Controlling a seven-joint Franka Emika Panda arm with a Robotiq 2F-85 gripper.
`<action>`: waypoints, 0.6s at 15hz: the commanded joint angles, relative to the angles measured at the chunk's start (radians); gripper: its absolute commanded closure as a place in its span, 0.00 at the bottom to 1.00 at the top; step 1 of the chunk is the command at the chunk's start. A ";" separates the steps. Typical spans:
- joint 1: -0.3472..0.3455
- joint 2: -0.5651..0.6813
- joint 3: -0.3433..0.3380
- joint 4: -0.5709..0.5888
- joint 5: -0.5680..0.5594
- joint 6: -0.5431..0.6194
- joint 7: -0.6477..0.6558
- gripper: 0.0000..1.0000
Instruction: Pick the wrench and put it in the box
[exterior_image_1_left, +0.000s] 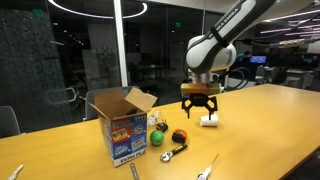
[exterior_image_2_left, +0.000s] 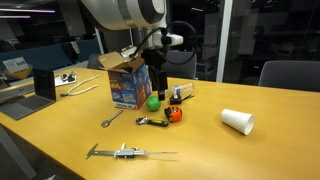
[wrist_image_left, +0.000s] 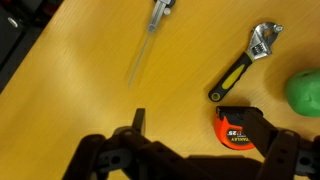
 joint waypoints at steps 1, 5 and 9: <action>0.054 0.117 -0.042 0.112 0.062 -0.038 0.159 0.00; 0.104 0.215 -0.066 0.171 0.130 -0.027 0.342 0.00; 0.140 0.303 -0.080 0.221 0.214 -0.025 0.485 0.00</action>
